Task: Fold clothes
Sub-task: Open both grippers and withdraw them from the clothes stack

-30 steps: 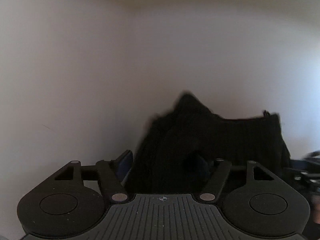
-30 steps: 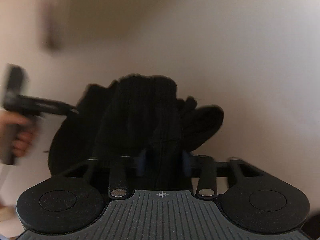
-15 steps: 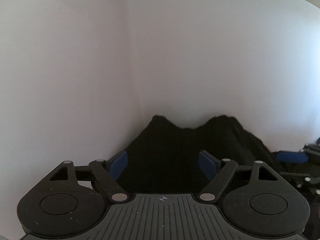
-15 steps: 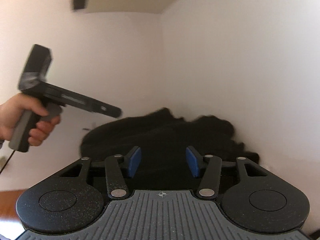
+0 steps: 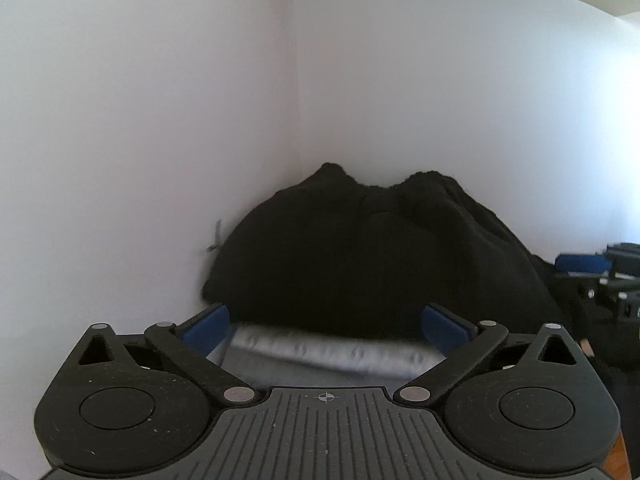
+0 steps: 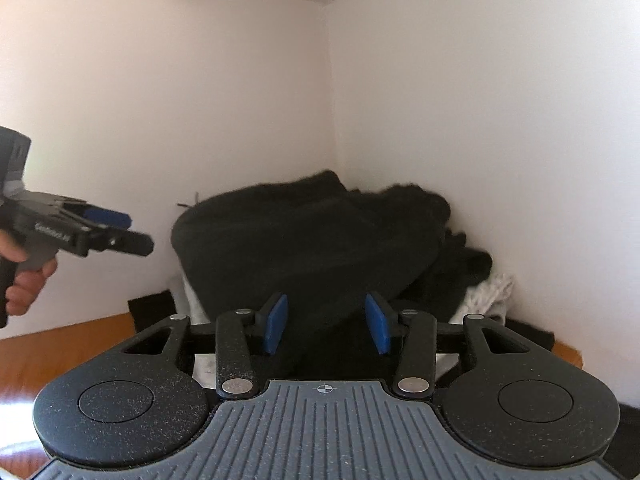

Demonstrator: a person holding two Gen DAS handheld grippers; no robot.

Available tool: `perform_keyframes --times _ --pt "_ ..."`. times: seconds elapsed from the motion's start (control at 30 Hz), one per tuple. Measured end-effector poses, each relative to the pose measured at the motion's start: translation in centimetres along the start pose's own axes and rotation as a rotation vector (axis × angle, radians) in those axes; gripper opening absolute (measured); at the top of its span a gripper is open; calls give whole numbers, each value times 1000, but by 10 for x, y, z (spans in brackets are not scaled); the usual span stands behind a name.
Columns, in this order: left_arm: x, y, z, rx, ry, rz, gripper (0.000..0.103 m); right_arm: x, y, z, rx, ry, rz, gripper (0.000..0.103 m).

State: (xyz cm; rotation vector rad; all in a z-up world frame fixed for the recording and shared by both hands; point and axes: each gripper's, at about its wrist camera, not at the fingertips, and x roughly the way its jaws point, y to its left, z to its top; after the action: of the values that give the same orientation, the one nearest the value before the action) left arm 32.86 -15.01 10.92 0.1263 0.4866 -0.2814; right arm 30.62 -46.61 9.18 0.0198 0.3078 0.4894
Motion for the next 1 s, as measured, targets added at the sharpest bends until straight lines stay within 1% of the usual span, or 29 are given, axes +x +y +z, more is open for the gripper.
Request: perform_keyframes --times 0.13,0.23,0.3,0.33,0.4,0.47,0.57,0.63,0.7,0.73,0.8,0.87,0.93,1.0 --pt "-31 5 -6 -33 3 32 103 -6 32 3 -43 -3 42 44" --pt "-57 6 -11 -38 -4 57 103 -9 59 4 -58 0 60 45" --pt "-75 6 -14 -42 -13 74 103 -7 77 6 -57 6 72 50" --pt "-84 7 -16 -48 -15 83 103 -6 86 7 -56 9 78 58" --pt "-102 8 -19 -60 -17 100 103 -8 103 5 -57 14 91 63" --pt "-120 7 -26 -68 -13 107 103 -8 121 1 -55 25 105 75" --pt "-145 8 -41 -71 0 120 103 -6 143 -11 -57 45 126 80" --pt "-156 8 -52 -71 25 124 103 -1 158 -18 -59 61 135 81" --pt "-164 10 -63 -74 61 127 103 3 174 -25 -61 77 143 84" --pt "-168 11 -69 -75 65 132 103 6 180 -28 -58 87 146 86" --pt "-178 12 -81 -71 66 145 103 12 190 -36 -39 117 150 90" --pt "-185 16 -93 -77 75 151 103 19 202 -44 -18 160 147 96" --pt "-189 22 -106 -101 85 153 103 17 213 -57 6 201 142 97" --pt "-192 28 -119 -132 89 149 103 15 221 -69 34 221 129 99"
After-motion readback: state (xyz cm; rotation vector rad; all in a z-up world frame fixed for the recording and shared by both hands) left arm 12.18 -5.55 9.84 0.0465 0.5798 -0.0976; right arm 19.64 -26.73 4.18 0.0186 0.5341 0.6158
